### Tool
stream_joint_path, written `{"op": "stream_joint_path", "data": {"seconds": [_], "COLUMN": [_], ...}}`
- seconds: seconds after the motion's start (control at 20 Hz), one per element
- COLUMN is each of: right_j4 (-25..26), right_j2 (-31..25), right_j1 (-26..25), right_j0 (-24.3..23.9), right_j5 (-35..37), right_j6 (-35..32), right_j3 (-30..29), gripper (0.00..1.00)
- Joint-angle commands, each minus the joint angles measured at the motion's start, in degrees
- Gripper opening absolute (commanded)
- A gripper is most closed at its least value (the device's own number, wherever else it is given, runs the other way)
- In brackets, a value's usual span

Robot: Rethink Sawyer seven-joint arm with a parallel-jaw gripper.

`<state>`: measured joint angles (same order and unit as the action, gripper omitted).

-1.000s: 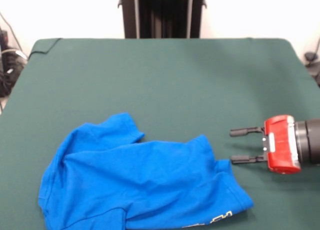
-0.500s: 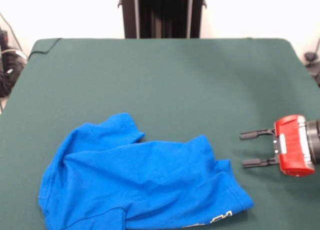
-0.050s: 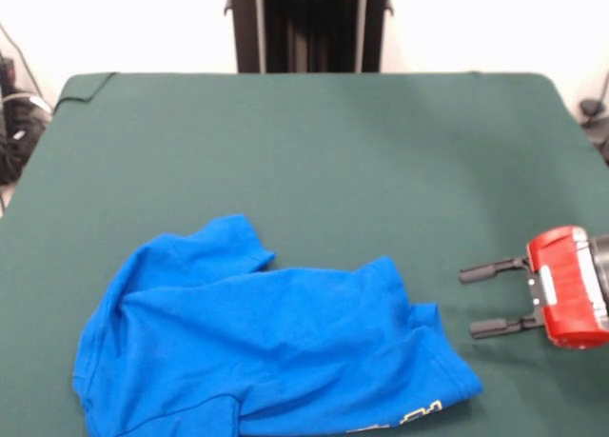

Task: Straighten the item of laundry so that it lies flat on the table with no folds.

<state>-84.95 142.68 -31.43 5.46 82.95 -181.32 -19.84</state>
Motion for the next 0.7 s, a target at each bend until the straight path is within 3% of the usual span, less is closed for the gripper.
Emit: {"op": "stream_joint_path", "data": {"seconds": [0.05, 0.7], "right_j4": [1.28, 6.02], "right_j2": [-1.39, -5.25], "right_j1": [-1.78, -5.23], "right_j0": [-0.89, -1.94], "right_j5": [-5.55, -13.38], "right_j6": [13.50, 10.81], "right_j3": [7.88, 6.80], "gripper": [1.00, 1.00]}}
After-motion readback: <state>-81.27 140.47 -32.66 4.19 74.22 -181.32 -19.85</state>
